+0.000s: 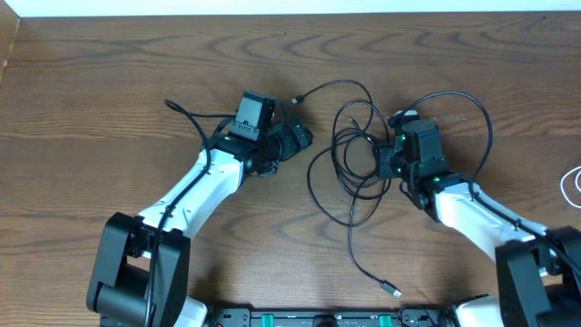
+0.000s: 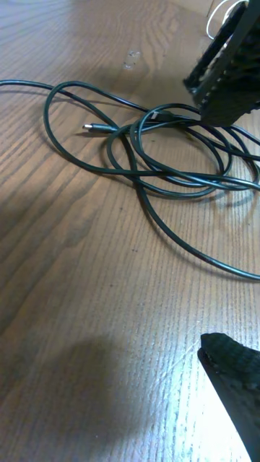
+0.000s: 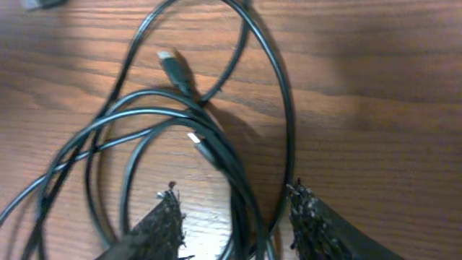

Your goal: Untangle cables

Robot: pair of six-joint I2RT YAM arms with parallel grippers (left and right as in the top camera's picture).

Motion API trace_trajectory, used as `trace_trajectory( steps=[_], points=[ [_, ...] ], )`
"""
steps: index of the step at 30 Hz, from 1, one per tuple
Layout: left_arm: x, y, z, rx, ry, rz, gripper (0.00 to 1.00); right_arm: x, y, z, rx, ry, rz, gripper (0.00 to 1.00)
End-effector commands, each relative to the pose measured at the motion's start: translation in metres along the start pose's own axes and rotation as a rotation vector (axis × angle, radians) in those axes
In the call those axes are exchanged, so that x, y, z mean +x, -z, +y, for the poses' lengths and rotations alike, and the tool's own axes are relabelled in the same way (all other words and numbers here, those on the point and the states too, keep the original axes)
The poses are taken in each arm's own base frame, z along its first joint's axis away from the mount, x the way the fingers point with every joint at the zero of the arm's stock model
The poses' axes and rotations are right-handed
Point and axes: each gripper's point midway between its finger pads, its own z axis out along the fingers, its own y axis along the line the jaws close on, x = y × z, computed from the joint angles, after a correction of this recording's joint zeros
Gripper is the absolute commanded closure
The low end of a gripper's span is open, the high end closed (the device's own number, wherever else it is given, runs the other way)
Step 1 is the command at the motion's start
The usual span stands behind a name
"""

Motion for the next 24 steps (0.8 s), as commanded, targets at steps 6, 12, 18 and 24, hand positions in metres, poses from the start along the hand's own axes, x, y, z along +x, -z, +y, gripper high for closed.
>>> trace_trajectory(
  steps=[6,12,18,24],
  points=[
    [-0.007,0.005,-0.006,0.011,-0.019,-0.027,0.02,0.009,-0.011,-0.005,0.006,-0.01,0.03,0.61],
    [-0.008,0.005,-0.006,0.011,-0.019,-0.027,0.02,0.021,-0.026,-0.006,-0.002,-0.023,0.057,0.75],
    [-0.008,0.005,-0.006,0.011,-0.019,-0.027,0.02,0.012,-0.032,-0.004,-0.012,-0.034,0.015,0.99],
    [-0.008,0.005,-0.006,0.011,-0.019,-0.027,0.02,-0.02,-0.001,0.032,-0.19,-0.047,-0.062,0.99]
  ],
)
